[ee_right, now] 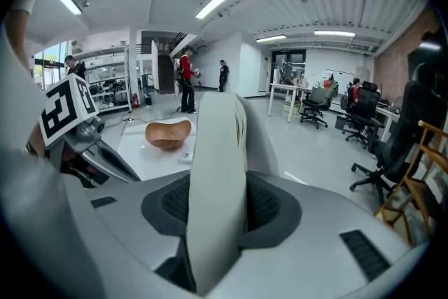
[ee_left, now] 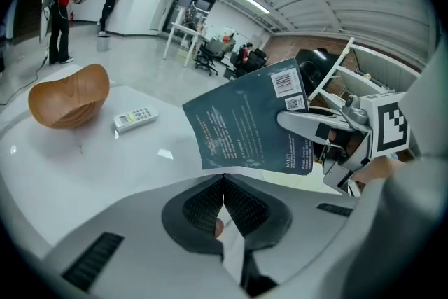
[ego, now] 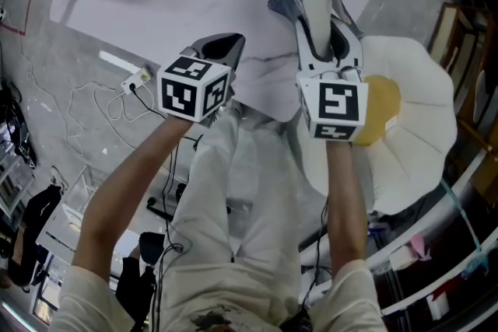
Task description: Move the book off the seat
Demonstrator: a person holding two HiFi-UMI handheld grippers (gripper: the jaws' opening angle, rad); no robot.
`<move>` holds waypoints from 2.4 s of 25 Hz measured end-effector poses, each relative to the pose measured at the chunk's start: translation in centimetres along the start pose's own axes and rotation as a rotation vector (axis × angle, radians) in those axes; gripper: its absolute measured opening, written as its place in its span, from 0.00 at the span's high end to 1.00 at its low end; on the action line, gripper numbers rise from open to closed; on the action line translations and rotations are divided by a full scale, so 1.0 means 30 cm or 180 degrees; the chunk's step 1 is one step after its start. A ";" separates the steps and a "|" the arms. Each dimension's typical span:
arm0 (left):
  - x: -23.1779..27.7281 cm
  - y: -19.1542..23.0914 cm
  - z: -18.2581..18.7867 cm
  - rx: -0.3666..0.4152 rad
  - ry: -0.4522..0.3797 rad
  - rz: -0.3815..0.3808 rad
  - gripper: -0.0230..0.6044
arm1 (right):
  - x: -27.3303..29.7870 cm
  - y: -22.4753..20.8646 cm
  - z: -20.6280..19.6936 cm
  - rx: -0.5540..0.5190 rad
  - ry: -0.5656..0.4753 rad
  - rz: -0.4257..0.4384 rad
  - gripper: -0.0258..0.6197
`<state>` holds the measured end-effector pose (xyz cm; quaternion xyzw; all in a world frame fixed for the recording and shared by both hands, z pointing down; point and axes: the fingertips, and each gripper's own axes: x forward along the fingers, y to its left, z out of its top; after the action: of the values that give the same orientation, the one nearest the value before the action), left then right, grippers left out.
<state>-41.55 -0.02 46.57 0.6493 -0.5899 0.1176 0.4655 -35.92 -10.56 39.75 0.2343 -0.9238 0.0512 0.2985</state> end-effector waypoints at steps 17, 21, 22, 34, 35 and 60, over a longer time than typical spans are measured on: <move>-0.148 0.180 -0.054 -0.0310 -0.0131 0.0235 0.95 | 0.087 0.302 -0.034 -0.1628 0.0213 0.0097 0.71; -0.181 0.196 -0.080 -0.0358 -0.0141 0.0293 0.94 | 0.095 0.359 -0.059 -0.1943 0.0254 0.0086 0.71; -0.183 0.197 -0.082 -0.0363 -0.0144 0.0304 0.95 | 0.097 0.366 -0.064 -0.1987 0.0261 0.0078 0.71; -0.210 0.222 -0.158 -0.0474 -0.0053 0.0519 0.95 | 0.124 0.508 -0.215 -0.2629 0.0378 -0.0134 0.69; -0.214 0.235 -0.187 -0.0490 0.0006 0.0566 0.95 | 0.126 0.527 -0.235 -0.2673 0.0379 -0.0153 0.68; -0.117 0.221 -0.379 -0.0627 0.0196 0.0487 0.94 | 0.058 0.624 -0.766 -0.2050 0.1275 0.0176 0.53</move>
<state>-43.82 11.59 53.34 0.5496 -0.6317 0.1141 0.5346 -33.71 10.69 60.37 0.0889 -0.8219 -0.1889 0.5300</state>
